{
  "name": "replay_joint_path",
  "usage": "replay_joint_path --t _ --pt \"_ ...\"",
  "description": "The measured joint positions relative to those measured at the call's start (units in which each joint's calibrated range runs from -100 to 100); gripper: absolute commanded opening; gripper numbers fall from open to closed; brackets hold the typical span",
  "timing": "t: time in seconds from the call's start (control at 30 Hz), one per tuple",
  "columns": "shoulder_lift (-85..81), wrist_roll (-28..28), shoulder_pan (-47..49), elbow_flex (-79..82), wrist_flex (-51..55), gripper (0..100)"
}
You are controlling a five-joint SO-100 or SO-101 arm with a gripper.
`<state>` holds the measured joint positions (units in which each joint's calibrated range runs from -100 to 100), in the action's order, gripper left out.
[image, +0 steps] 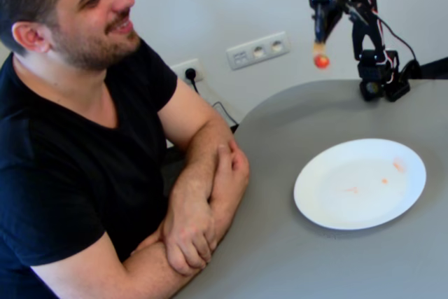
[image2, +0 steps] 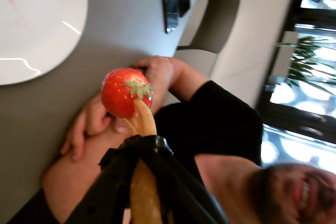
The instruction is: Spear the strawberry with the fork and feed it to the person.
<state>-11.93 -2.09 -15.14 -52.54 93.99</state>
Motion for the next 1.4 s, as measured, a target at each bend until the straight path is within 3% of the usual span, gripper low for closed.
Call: replay_joint_path --t 0.1,0.17,0.23,0.3,0.43,0.5,0.63,0.9,1.4 --pt "-6.2 1.5 -3.6 1.4 -6.7 1" --pt "-10.9 2.8 -6.7 9.1 -17.8 1" --pt "-10.6 3.1 -8.0 13.5 -23.3 1" --pt "-10.6 3.7 -9.7 26.8 -39.0 1" --pt "-9.4 4.7 -9.4 36.0 -56.0 1" --pt "-6.9 4.7 -10.3 36.1 -59.4 1" --pt "3.5 4.7 -14.8 33.3 -65.1 1" --pt "20.4 4.7 -21.1 13.6 -65.5 1" --pt "31.1 7.3 -21.4 -1.5 -66.3 1"
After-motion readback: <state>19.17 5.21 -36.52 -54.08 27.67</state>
